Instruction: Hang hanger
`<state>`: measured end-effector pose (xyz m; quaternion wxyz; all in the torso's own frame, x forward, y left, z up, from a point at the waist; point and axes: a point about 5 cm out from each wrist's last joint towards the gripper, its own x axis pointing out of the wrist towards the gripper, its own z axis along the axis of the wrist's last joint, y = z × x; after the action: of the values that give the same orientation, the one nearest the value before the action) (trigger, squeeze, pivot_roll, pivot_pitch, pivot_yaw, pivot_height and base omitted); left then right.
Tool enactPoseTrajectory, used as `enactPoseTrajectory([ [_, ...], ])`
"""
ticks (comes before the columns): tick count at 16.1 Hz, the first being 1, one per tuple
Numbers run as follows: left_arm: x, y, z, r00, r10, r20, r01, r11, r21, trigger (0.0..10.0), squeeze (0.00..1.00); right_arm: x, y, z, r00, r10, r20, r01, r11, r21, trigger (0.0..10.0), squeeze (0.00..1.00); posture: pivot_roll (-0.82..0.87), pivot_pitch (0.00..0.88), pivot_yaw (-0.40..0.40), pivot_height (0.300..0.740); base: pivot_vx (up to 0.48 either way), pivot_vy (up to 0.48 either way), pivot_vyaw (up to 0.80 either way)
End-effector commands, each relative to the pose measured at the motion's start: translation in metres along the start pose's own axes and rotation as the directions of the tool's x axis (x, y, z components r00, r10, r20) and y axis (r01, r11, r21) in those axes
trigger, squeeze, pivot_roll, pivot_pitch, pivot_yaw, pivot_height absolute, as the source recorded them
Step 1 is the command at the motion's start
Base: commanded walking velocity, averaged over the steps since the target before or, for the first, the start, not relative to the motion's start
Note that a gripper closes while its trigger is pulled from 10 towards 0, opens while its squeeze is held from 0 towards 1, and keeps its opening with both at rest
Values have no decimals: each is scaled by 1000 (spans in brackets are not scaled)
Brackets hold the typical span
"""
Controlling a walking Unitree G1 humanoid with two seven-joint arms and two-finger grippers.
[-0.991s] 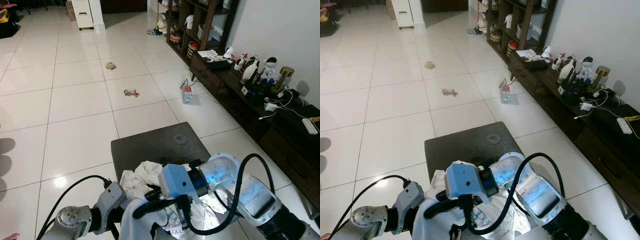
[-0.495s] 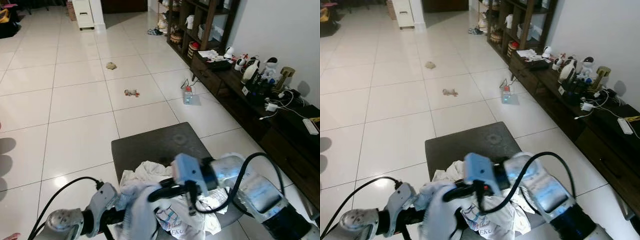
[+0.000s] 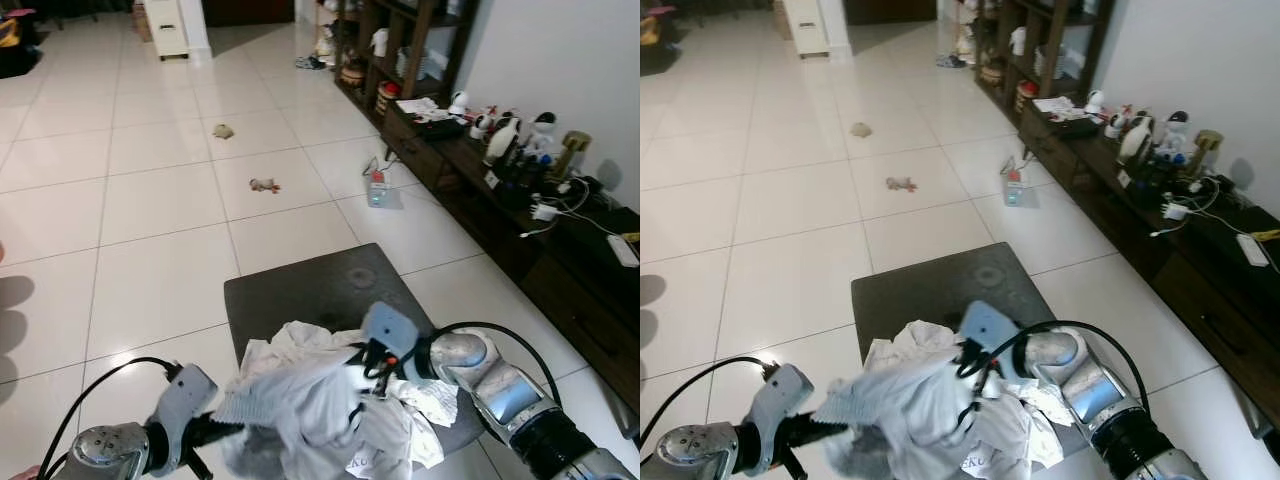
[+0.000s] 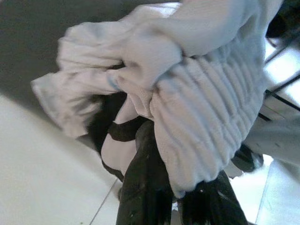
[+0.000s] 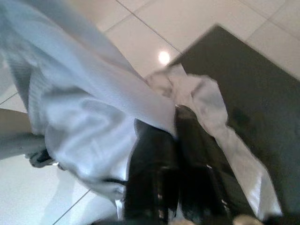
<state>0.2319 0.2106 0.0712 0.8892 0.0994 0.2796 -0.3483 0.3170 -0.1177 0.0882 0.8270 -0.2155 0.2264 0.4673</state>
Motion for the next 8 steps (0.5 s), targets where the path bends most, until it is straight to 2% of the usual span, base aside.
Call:
enactPoseTrajectory([
  [1,1,1,2,1000,22,19,-21,999,-28,0,0,-4,-9,-4,998,-60,-11,61,997,47,10000,584,52,118,-26,740,0,0,0],
  [2,3,-4,6,999,3,50,0,999,-54,0,0,-6,-9,-9,998,-57,-29,58,996,65,10000,1000,49,120,-22,740,0,0,0],
  [3,7,-8,9,998,-13,68,17,997,-69,0,0,-7,-8,-12,998,-63,-30,65,996,66,10000,1000,48,121,-20,740,0,0,0],
  [5,15,-14,21,992,-34,123,46,994,-102,0,0,-12,-17,-10,989,-150,3,149,982,118,10000,1000,40,132,-15,740,0,0,0],
  [7,18,-14,25,991,-48,126,61,993,-102,0,0,-21,-27,-9,972,-236,1,233,962,144,10000,1000,27,137,-9,740,0,0,0],
  [8,19,-13,25,992,-49,115,60,994,-96,0,0,-29,-30,-11,967,-255,-18,256,959,124,10000,1000,24,146,-4,740,0,0,0],
])
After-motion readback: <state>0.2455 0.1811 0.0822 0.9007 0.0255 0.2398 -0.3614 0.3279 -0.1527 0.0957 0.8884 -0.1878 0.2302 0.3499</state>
